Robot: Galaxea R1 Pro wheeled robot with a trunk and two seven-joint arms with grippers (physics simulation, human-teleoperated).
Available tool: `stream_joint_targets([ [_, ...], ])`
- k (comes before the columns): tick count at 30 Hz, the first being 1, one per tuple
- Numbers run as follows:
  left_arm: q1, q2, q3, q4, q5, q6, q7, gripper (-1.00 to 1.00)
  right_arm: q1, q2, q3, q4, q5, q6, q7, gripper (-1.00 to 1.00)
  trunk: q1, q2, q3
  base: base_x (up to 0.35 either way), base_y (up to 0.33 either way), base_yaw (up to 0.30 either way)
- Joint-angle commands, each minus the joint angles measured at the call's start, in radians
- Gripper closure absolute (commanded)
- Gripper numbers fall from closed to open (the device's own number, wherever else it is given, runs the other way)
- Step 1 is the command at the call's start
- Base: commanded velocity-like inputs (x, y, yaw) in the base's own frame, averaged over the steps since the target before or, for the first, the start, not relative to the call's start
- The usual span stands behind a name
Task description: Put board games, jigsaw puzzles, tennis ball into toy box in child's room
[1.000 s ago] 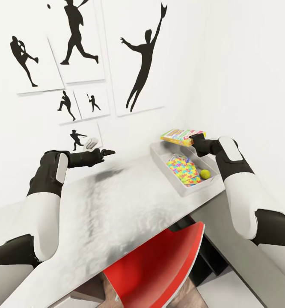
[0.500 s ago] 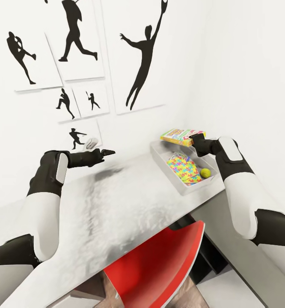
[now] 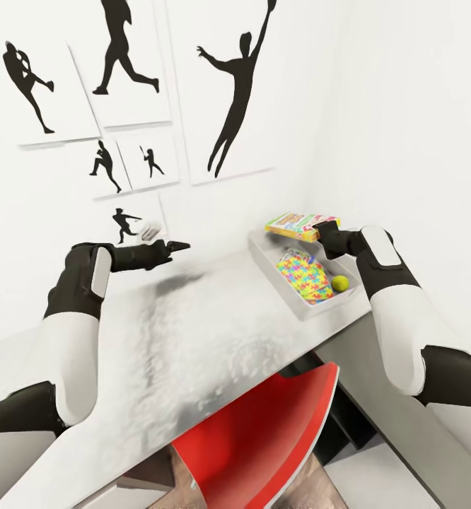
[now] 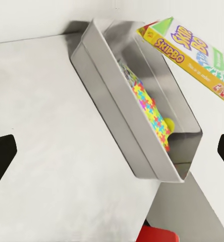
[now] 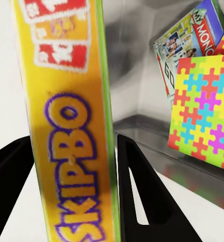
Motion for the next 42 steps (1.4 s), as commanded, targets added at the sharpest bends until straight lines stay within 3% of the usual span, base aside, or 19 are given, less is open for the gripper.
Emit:
stream_joint_targets([
  [1, -0.010, 0.001, 0.002, 0.000, 0.005, 0.008, 0.002, -1.00, -0.001, 0.000, -0.003, -0.001, -0.007, 0.002, -0.006, 1.00, 0.001, -0.002, -0.004, 0.000, 0.000, 0.000],
  [10, -0.051, -0.001, 0.004, 0.002, 0.015, 0.008, 0.000, -1.00, -0.001, 0.000, -0.003, 0.002, -0.006, -0.001, -0.006, 1.00, 0.001, -0.002, -0.018, 0.000, 0.000, 0.000],
  [16, -0.064, 0.003, 0.004, 0.002, 0.096, 0.008, 0.000, -1.00, -0.001, 0.000, -0.002, 0.002, -0.006, -0.001, -0.006, 1.00, 0.001, -0.002, -0.028, 0.000, 0.000, 0.000],
  [26, -0.067, 0.005, 0.005, 0.002, 0.170, 0.008, 0.001, -1.00, -0.001, 0.000, -0.002, 0.002, -0.006, -0.001, -0.006, 1.00, 0.001, -0.002, -0.045, 0.000, 0.000, 0.000],
  [32, -0.067, 0.006, 0.005, 0.001, 0.181, 0.008, 0.002, -1.00, -0.001, 0.000, -0.003, 0.002, -0.006, -0.001, -0.006, 1.00, 0.001, -0.002, -0.055, 0.000, 0.000, 0.000],
  [36, -0.067, 0.030, 0.005, 0.001, 0.187, 0.008, 0.002, -1.00, -0.001, 0.000, -0.003, 0.002, -0.006, -0.002, -0.006, 1.00, 0.001, -0.002, -0.061, 0.000, 0.000, 0.000],
  [42, -0.067, 0.038, 0.006, 0.001, 0.190, 0.008, 0.002, -1.00, -0.001, 0.001, -0.003, 0.001, -0.006, -0.004, -0.006, 1.00, 0.001, -0.002, -0.071, 0.000, 0.000, 0.000],
])
